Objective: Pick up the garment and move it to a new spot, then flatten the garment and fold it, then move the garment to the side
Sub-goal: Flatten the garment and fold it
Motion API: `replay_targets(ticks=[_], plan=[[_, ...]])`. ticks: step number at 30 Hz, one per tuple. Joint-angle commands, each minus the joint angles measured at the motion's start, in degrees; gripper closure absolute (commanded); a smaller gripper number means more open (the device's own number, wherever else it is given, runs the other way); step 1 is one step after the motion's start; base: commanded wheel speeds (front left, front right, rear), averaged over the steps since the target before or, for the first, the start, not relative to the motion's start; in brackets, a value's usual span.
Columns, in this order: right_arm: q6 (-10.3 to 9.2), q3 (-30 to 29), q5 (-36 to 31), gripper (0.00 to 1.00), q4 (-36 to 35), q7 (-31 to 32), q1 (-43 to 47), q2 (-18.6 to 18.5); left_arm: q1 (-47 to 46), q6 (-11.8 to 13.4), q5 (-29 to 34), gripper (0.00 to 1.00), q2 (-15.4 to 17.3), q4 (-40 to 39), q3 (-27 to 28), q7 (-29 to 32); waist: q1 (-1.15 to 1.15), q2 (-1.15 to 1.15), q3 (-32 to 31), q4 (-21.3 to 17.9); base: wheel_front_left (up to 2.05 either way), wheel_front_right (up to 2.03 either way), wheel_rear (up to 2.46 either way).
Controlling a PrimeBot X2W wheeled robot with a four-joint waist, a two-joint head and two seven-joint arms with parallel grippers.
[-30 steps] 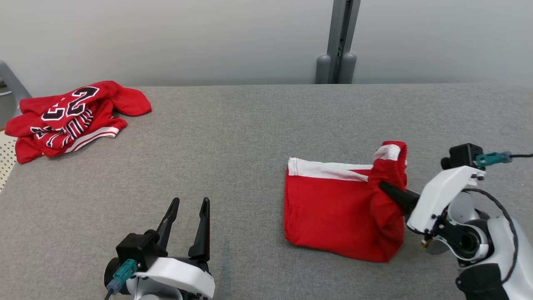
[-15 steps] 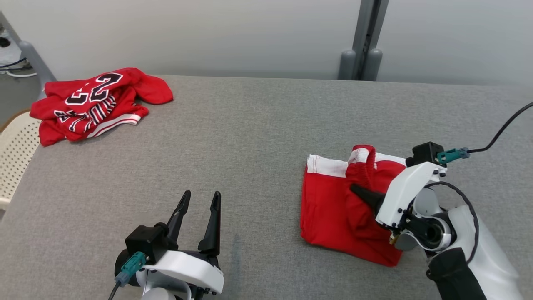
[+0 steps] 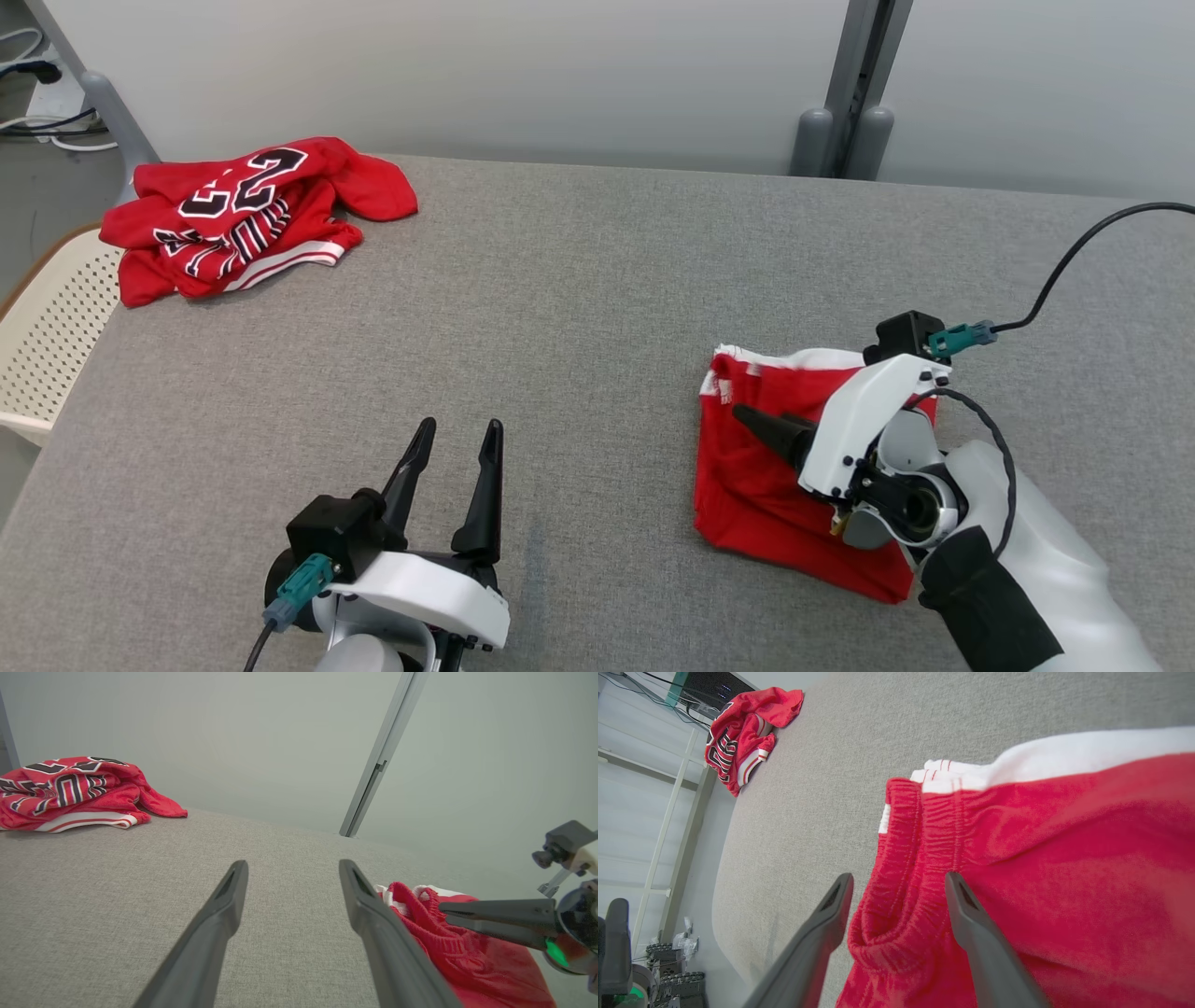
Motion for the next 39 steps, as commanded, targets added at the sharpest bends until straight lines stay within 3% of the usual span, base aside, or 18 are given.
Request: replay_targets(ticks=[1, 11, 20, 29, 34, 39], plan=[[0.04, 0.72, 0.78, 0.0, 0.16, -0.77, -0.8, -0.29, -0.92, 0.26, -0.13, 0.0, 0.24, 0.08, 0.11, -0.11, 0.0, 0.0, -0.05, -0.01, 0.0, 0.0, 0.0], [0.04, 8.1, 6.48, 0.0, -3.29, -4.83, -1.98, -0.29, 0.1, 0.45, 0.27, 0.0, 0.24, -0.4, 0.87, -0.11, 0.0, 0.0, -0.64, -1.29, 0.0, 0.0, 0.0], [0.04, 8.46, -6.04, 0.0, -5.13, -20.4, -3.14, -2.56, 0.8, 0.41, 1.33, 0.0, 0.24, -0.92, 2.05, -0.11, 0.0, 0.0, -1.69, -3.96, 0.0, 0.0, 0.0], [0.04, -1.17, -19.68, 0.0, -7.13, -36.35, 1.97, -5.32, 1.18, 0.18, 2.87, 0.0, 0.24, -1.5, 3.39, -0.1, 0.0, 0.0, -2.69, -7.24, 0.0, 0.0, 0.0], [0.04, -8.75, -26.08, 0.0, -10.46, -39.3, 6.37, -5.35, 1.44, 0.06, 3.27, 0.0, 0.24, -1.87, 3.72, -0.1, 0.0, 0.0, -2.76, -8.01, 0.0, 0.0, 0.0], [0.04, -18.95, -34.14, 0.0, -19.6, -40.4, 14.73, -2.82, 2.31, 0.07, 3.71, 0.0, 0.24, -2.54, 4.33, -0.11, 0.0, 0.0, -2.92, -8.44, 0.0, 0.0, 0.0]])
